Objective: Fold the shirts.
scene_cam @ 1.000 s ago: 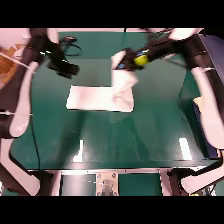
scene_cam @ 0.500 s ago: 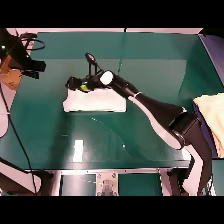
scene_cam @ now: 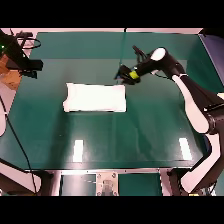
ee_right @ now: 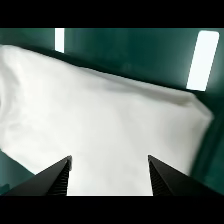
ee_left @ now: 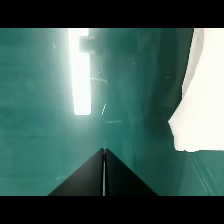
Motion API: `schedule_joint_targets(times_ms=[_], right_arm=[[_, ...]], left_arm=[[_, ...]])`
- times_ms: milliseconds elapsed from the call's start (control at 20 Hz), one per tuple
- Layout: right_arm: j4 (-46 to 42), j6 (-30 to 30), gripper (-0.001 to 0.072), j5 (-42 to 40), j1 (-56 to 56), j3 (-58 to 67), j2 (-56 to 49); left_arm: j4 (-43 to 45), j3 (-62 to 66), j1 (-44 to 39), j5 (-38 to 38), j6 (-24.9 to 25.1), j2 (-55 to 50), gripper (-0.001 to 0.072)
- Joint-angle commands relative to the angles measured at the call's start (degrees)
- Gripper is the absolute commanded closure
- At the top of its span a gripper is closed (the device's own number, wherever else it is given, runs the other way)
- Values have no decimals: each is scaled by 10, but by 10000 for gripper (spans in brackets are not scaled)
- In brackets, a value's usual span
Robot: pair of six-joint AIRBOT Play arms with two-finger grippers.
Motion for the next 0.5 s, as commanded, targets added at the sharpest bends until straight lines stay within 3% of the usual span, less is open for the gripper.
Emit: schedule_joint_targets(times_ms=[0, 450], right_arm=[[-5, 3, 94, 10, -38, -90, 3], [140, -23, 102, -163, 59, -160, -1]], left_arm=[[-5, 0, 0, 2, -9, 0, 687], [-34, 0, 0, 1, -9, 0, 688]])
